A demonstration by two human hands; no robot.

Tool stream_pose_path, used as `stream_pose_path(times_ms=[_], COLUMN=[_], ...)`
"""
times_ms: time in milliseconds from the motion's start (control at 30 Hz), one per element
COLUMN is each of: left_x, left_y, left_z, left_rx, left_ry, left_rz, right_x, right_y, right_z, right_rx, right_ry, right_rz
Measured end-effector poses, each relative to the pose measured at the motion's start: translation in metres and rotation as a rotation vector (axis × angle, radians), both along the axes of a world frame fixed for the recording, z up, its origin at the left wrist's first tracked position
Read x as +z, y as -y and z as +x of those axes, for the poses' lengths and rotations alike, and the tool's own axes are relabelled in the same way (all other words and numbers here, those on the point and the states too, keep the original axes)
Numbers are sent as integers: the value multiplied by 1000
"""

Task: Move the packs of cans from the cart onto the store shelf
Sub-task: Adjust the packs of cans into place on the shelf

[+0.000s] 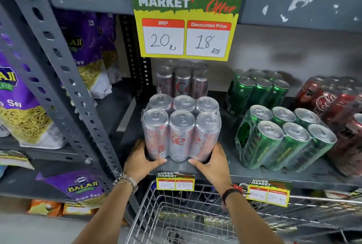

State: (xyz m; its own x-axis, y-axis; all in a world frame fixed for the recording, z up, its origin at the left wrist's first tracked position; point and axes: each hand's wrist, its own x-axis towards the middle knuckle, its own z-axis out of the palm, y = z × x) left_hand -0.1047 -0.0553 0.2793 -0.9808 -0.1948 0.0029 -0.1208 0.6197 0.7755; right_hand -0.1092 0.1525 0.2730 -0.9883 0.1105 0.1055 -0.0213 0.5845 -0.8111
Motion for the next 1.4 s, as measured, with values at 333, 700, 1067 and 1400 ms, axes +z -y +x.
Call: stream_pose_path(times_ms=[333,700,1067,1400], left_x=[-2,-4,-1,3], left_y=[3,3,1,0], left_z=[-1,-2,0,4], left_rx=[-18,-16,10,-15], left_ry=[-7,-5,5,19], left_rz=[42,31,23,17], right_x=[2,1,2,6], right_y=[0,-1,1,1], right_z=[3,2,4,7], right_rx=[-12,-11,14,23], right_ry=[-26,-15,-22,22], right_rz=[-12,-28,-8,5])
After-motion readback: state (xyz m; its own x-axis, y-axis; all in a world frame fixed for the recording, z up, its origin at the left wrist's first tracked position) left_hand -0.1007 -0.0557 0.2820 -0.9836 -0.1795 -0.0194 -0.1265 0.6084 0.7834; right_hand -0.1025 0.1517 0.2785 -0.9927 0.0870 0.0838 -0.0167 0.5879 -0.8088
